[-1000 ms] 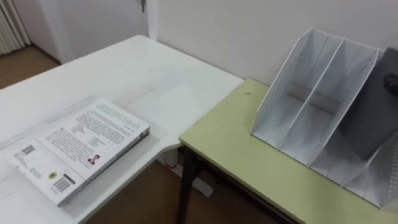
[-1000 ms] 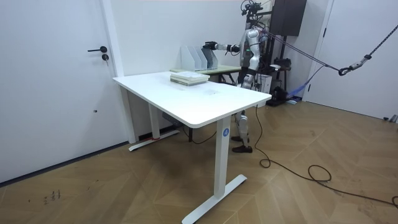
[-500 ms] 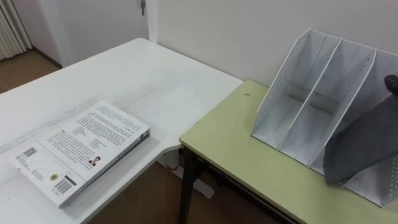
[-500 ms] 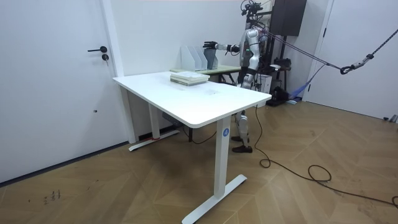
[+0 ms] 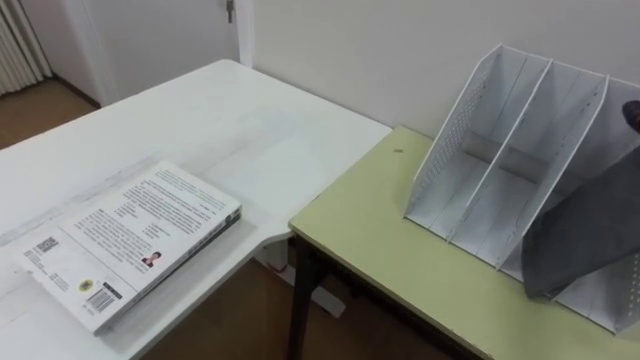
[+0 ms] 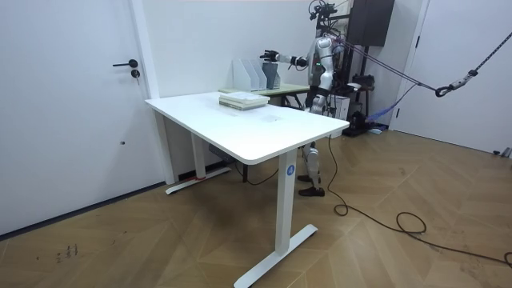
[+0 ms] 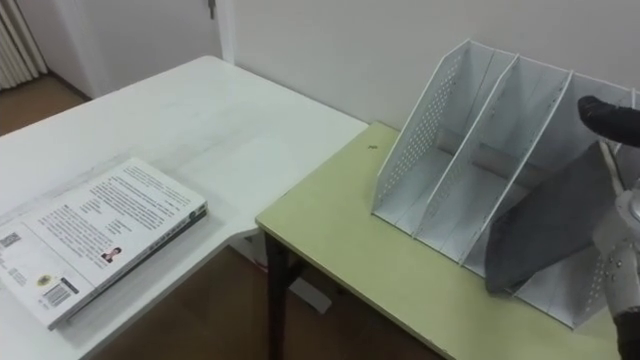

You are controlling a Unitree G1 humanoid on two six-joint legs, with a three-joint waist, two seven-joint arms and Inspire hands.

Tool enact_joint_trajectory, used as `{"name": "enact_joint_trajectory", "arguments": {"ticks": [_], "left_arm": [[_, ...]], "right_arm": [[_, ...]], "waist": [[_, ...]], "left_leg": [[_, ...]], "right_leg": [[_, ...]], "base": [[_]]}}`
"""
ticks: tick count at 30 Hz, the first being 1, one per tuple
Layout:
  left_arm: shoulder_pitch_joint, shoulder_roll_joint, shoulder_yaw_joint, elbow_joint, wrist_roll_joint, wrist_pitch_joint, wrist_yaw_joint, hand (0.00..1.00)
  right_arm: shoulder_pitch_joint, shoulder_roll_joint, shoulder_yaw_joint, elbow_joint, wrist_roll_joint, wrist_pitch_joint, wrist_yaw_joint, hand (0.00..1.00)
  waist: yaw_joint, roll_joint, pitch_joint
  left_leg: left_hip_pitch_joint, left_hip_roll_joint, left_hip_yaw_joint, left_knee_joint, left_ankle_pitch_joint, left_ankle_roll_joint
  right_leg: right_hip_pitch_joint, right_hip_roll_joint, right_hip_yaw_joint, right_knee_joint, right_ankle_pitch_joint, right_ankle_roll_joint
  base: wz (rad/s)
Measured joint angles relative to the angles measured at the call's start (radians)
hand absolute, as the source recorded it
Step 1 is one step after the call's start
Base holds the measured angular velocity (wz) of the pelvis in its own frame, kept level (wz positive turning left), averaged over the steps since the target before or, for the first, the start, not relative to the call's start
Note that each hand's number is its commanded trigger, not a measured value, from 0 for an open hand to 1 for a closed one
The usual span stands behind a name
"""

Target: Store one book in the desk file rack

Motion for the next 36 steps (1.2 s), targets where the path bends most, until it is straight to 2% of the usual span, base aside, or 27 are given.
{"name": "enact_joint_trajectory", "arguments": {"ticks": [5, 10, 16, 19, 24, 25, 27, 29, 31, 33, 35, 36], "left_arm": [[0.0, 0.002, -0.003, 0.0, -0.002, -0.002, 0.0, 0.0], [-0.014, 0.003, -0.019, 0.021, -0.011, -0.009, 0.003, 0.0], [-0.029, 0.001, -0.03, 0.04, -0.009, -0.01, 0.005, 0.0], [-0.026, -0.003, -0.032, 0.035, -0.01, -0.013, 0.004, 0.0], [-0.044, -0.003, -0.042, 0.035, -0.009, -0.013, 0.001, 0.0], [-0.046, -0.002, -0.046, 0.034, -0.009, -0.013, 0.0, 0.0], [-0.048, 0.003, -0.062, 0.032, -0.008, -0.012, -0.008, 0.0], [-0.063, 0.009, -0.081, 0.032, -0.009, -0.012, -0.019, 0.0], [-0.07, 0.01, -0.095, 0.032, -0.008, -0.009, -0.031, 0.0], [-0.087, 0.008, -0.109, 0.041, -0.01, -0.006, -0.047, 0.0], [-0.094, 0.009, -0.116, 0.038, -0.01, -0.006, -0.047, 0.0], [-0.101, 0.009, -0.118, 0.039, -0.013, -0.005, -0.046, 0.0]], "right_arm": [[0.0, 0.0, 0.0, -0.085, -0.004, -0.002, -0.025, 0.0], [0.045, 0.004, 0.018, -0.285, -0.008, -0.002, -0.042, 0.0], [0.081, 0.005, 0.055, -0.458, -0.015, -0.003, 0.057, 0.0], [0.118, 0.008, 0.1, -0.544, -0.027, -0.003, 0.171, 0.0], [0.247, 0.011, 0.186, -0.595, -0.025, -0.007, 0.439, 0.0], [0.259, 0.012, 0.199, -0.595, -0.018, -0.005, 0.472, 0.0], [0.292, 0.015, 0.25, -0.595, -0.005, 0.014, 0.603, 0.0], [0.321, 0.019, 0.293, -0.592, -0.003, 0.013, 0.696, 0.0], [0.373, 0.035, 0.331, -0.593, -0.005, 0.015, 0.791, 0.0], [0.445, 0.057, 0.377, -0.591, -0.006, 0.038, 0.907, 0.0], [0.487, 0.055, 0.429, -0.578, -0.029, 0.05, 0.98, 0.0], [0.49, 0.056, 0.477, -0.535, -0.054, 0.05, 1.025, 0.0]], "waist": [[-0.004, -0.001, 0.0007], [0.005, -0.001, 0.0006], [0.008, 0.003, 0.002], [0.011, 0.012, 0.0061], [0.026, 0.016, 0.0042], [0.026, 0.017, 0.0044], [0.032, 0.02, 0.0039], [0.034, 0.022, 0.0055], [0.06, 0.023, 0.0041], [0.083, 0.024, 0.005], [0.112, 0.024, 0.0047], [0.111, 0.021, 0.0043]], "left_leg": [[0.0, 0.001, 0.001, -0.001, 0.0, 0.0], [0.0, 0.002, 0.002, 0.0, 0.0, 0.0], [0.01, 0.002, 0.007, 0.0, 0.0, 0.0], [0.016, 0.005, 0.019, -0.001, 0.0, 0.0], [0.017, 0.016, 0.031, -0.006, -0.001, -0.001], [0.016, 0.016, 0.031, -0.005, -0.001, -0.001], [0.006, 0.017, 0.031, -0.002, -0.001, -0.001], [0.003, 0.019, 0.031, 0.001, -0.001, -0.001], [0.002, 0.019, 0.032, 0.0, -0.001, -0.001], [-0.001, 0.019, 0.035, -0.003, -0.001, -0.001], [0.0, 0.02, 0.044, -0.007, -0.001, -0.001], [0.002, 0.02, 0.042, -0.007, -0.001, -0.001]], "right_leg": [[0.0, 0.001, -0.001, 0.0, 0.0, 0.0], [-0.003, 0.002, 0.0, 0.001, 0.0, 0.0], [0.0, 0.003, 0.01, 0.0, 0.001, -0.001], [0.003, 0.004, 0.018, -0.003, 0.002, -0.001], [-0.001, 0.0, 0.022, 0.0, 0.006, -0.004], [-0.001, 0.0, 0.021, 0.0, 0.006, -0.004], [-0.005, 0.0, 0.019, 0.0, 0.008, -0.005], [-0.012, 0.001, 0.021, -0.003, 0.01, -0.006], [-0.016, 0.003, 0.031, -0.002, 0.01, -0.006], [-0.021, 0.004, 0.035, -0.001, 0.01, -0.006], [-0.02, 0.006, 0.04, 0.0, 0.01, -0.006], [-0.017, 0.005, 0.039, 0.0, 0.011, -0.006]], "base": [[0.0], [0.0], [-0.01], [-0.09], [-0.06], [0.0], [0.0], [0.0], [-0.07], [-0.06], [-0.1], [-0.04]]}}
